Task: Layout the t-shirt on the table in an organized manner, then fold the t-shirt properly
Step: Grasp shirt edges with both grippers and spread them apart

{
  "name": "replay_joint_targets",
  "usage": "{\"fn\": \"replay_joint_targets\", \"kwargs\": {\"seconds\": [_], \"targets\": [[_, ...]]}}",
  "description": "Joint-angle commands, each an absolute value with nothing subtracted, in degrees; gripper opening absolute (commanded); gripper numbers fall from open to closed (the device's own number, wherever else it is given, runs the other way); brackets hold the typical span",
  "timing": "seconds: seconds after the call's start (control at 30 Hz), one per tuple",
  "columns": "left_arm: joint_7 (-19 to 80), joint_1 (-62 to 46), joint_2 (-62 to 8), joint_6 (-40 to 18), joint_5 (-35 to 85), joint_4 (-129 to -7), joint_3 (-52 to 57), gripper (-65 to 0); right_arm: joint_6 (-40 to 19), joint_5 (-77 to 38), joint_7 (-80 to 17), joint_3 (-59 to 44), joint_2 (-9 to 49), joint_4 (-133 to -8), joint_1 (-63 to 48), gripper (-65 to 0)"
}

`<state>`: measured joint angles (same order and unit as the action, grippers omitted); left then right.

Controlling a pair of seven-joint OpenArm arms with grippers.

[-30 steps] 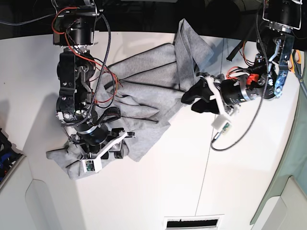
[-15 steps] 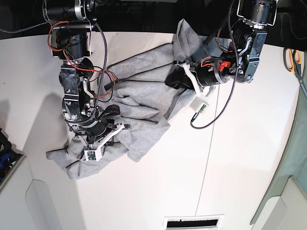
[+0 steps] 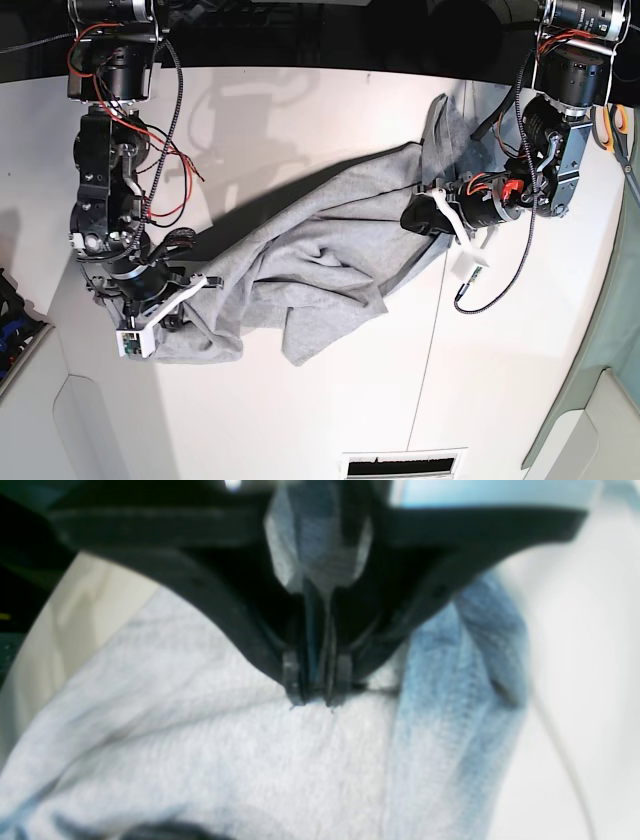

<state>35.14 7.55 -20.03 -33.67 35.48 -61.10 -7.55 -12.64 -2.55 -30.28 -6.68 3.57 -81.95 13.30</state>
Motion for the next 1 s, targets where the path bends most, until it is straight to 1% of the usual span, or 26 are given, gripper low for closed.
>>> {"fn": "replay_joint_targets", "kwargs": {"seconds": [0.0, 0.1, 0.23, 0.37, 0.53, 0.63, 0.67, 0.73, 0.77, 0.8, 0.83, 0.87, 0.97], "targets": [[37.04, 8.58, -21.17, -31.16, 32.45, -61.12, -7.46, -56.0, -12.58, -3.16, -29.43, -6.9, 4.47, -83.92, 13.65, -65.0], [36.99, 9.23, -22.13, -29.02, 30.68, -61.1, -7.46, -56.0, -12.58, -3.46, -29.8, -6.9, 5.28, -86.48, 9.87, -65.0], [36.07, 9.37, -23.05, -28.69, 29.67, -61.04, -7.46, -56.0, -12.38, -3.46, -29.69, -7.27, 5.87, -90.63, 3.18, -65.0], [35.73, 9.52, -23.05, -27.4, 27.9, -60.99, -7.46, -56.0, -11.94, -3.46, -29.17, -9.93, 5.87, -95.02, -2.42, -65.0], [35.88, 9.5, -23.03, -28.12, 27.83, -61.01, -7.46, -55.9, -12.21, -6.7, -29.61, -14.74, 5.87, -96.92, -5.63, -65.0], [35.77, 9.52, -23.0, -30.59, 28.36, -61.04, -7.49, -55.4, -13.15, -7.94, -30.02, -15.64, 5.87, -96.9, -6.52, -65.0], [35.81, 9.52, -23.0, -31.4, 29.02, -61.06, -7.46, -53.6, -13.3, -7.94, -30.04, -15.7, 5.87, -96.9, -6.61, -63.0], [36.05, 9.52, -23.03, -32.73, 30.46, -61.06, -7.46, -47.4, -13.28, -7.94, -30.0, -15.92, 5.87, -96.9, -6.7, -50.1], [36.42, 9.52, -23.03, -32.86, 31.11, -61.08, -7.46, -44.0, -13.28, -7.92, -29.78, -16.14, 5.91, -96.9, -6.68, -44.7], [36.8, 9.52, -23.05, -32.84, 31.83, -61.19, -7.46, -40.7, -13.26, -7.92, -29.32, -16.47, 5.89, -96.9, -6.68, -41.2], [37.26, 9.52, -23.09, -32.86, 32.6, -61.45, -7.46, -38.6, -13.23, -7.92, -28.67, -17.02, 5.89, -96.9, -6.68, -40.1], [37.6, 9.52, -23.33, -32.97, 33.34, -61.87, -7.46, -38.0, -13.21, -7.94, -27.92, -17.67, 5.89, -96.9, -6.66, -40.2], [37.85, 9.5, -24.84, -35.92, 37.78, -64.64, -7.46, -38.0, -12.82, -7.97, -26.76, -19.88, 5.89, -96.9, -6.11, -40.2]]}}
